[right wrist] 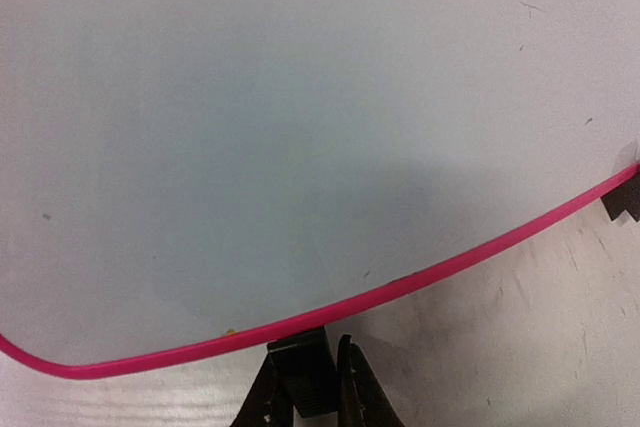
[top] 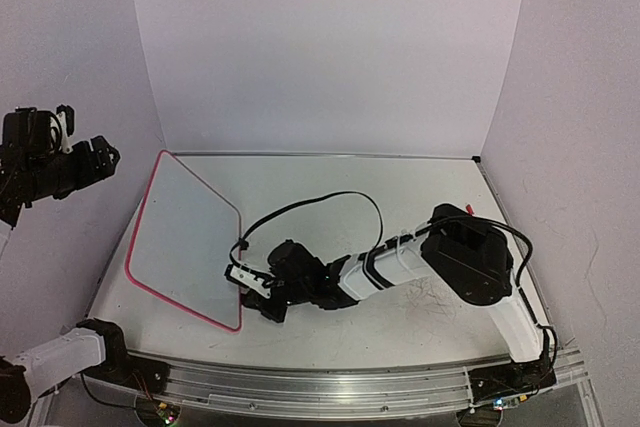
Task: Write a sentence on the whiteboard
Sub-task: Move the whiteboard to the corner of the board.
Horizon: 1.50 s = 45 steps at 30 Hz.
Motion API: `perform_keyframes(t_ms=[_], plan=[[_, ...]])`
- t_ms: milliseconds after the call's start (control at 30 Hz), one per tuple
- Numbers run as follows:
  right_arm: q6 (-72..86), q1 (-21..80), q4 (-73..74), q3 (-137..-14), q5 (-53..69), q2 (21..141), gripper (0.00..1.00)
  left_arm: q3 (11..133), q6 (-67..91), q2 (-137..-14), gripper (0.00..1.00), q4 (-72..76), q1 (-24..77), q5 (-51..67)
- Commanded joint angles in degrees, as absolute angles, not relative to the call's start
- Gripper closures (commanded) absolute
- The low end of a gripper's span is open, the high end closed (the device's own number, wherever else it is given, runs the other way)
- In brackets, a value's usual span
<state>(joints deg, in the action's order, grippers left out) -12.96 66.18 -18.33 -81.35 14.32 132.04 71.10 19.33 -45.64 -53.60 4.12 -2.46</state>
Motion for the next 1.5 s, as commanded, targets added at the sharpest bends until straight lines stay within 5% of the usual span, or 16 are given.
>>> perform_keyframes(t_ms=[0,367,567,767,1000,1200,1467], plan=[[-0.88,64.37,-27.57,-68.49,-7.10,122.89,1.00,69.34,18.17,-45.40,0.07,-48.85,3.96,5.14],[25.29,65.36,-32.73,-44.97,-27.49,111.24,1.00,62.26,20.69,-51.08,0.09,-36.01,3.96,25.29],[28.26,68.04,-31.01,-45.94,-26.84,112.09,1.00,57.24,25.86,-54.91,0.12,-24.46,4.22,39.54],[29.41,68.52,-27.30,-50.19,-25.38,113.38,0.97,57.82,24.88,-59.41,0.10,-21.67,9.68,34.61],[31.82,68.50,-21.16,-51.05,-25.10,110.24,0.47,62.89,23.24,-67.63,0.09,-19.18,17.51,27.37],[33.17,68.47,-10.13,-51.35,-24.99,105.55,0.17,64.53,20.48,-71.26,0.09,-18.14,17.57,26.18],[31.22,67.95,-2.48,-47.58,-27.50,94.18,0.02,63.48,16.97,-72.08,0.08,-16.44,17.59,26.64]])
